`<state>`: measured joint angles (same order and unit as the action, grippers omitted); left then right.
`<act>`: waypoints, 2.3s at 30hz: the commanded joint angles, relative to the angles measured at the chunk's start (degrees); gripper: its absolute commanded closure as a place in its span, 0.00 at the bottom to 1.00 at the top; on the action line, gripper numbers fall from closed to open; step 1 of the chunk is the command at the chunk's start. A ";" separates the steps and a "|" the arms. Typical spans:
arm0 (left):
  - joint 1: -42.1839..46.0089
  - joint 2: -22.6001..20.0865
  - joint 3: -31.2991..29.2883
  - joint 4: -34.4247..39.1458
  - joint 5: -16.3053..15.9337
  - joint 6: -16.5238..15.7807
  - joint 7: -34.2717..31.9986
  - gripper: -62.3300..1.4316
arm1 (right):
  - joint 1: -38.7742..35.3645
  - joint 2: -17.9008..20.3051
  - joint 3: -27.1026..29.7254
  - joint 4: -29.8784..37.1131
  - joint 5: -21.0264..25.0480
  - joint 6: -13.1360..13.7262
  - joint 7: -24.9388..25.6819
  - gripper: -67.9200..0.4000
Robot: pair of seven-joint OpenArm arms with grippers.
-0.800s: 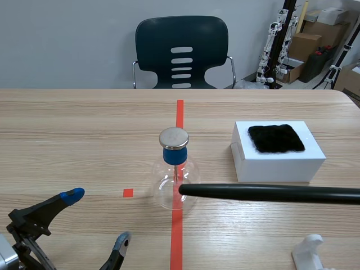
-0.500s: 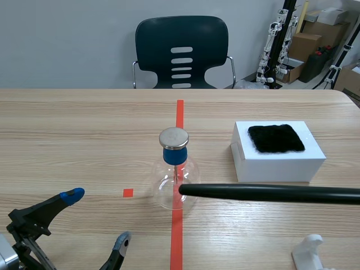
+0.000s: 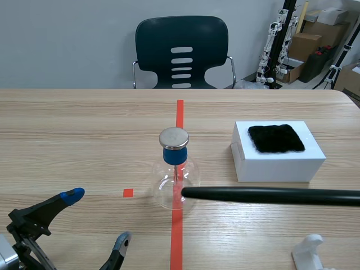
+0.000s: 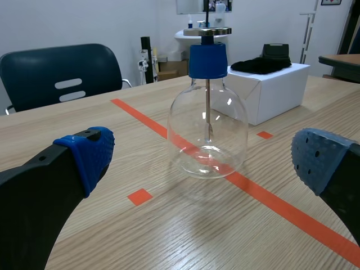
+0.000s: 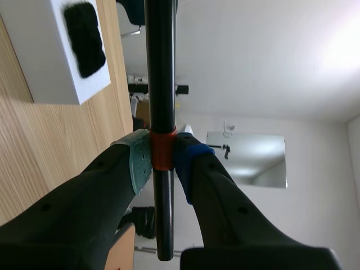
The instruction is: Do the electroscope experiment. put the rod down on the box
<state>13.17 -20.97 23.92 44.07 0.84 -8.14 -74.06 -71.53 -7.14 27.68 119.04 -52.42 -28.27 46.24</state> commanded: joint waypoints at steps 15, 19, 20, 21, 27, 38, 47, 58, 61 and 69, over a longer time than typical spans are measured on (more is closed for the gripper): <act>0.13 -0.02 -0.15 0.81 -0.24 -0.09 -1.16 0.00 | 4.26 10.36 0.31 6.78 -5.03 25.35 -13.86 0.98; 0.13 -0.02 -0.15 0.81 -0.24 -0.09 -1.16 0.00 | 6.08 13.73 -0.26 9.05 -5.53 33.22 -15.58 0.98; 0.13 -0.02 -0.15 0.81 -0.24 -0.09 -1.14 0.00 | 6.95 14.53 -0.42 9.18 -6.21 35.15 -16.17 0.98; 0.13 -0.02 -0.15 0.81 -0.24 -0.09 -1.14 0.00 | 7.87 15.21 -0.59 9.20 -7.34 37.18 -16.48 0.98; 0.13 -0.02 -0.15 0.81 -0.24 -0.09 -1.14 0.00 | 12.79 20.22 -2.38 9.20 -8.07 49.94 -20.85 0.98; 0.13 -0.02 -0.15 0.81 -0.24 -0.09 -1.14 0.00 | 15.52 29.18 -6.16 9.20 0.44 64.98 -30.84 0.98; 0.13 -0.02 -0.15 0.81 -0.24 -0.09 -1.16 0.00 | 18.10 32.72 -9.86 9.16 2.19 70.99 -37.33 0.98; 0.13 -0.02 -0.15 0.81 -0.24 -0.09 -1.16 0.00 | 22.01 37.68 -18.97 8.74 5.77 70.99 -47.98 0.98; 0.13 -0.02 -0.15 0.81 -0.24 -0.09 -1.16 0.00 | 22.12 40.15 -22.88 8.39 6.84 70.99 -51.49 0.98; 0.13 -0.02 -0.15 0.81 -0.24 -0.09 -1.16 0.00 | 25.03 50.05 -34.36 7.78 16.26 70.99 -65.37 0.98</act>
<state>13.17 -20.97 23.92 44.07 0.86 -8.14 -74.04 -46.98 41.52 -7.35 126.85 -36.53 42.24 -18.98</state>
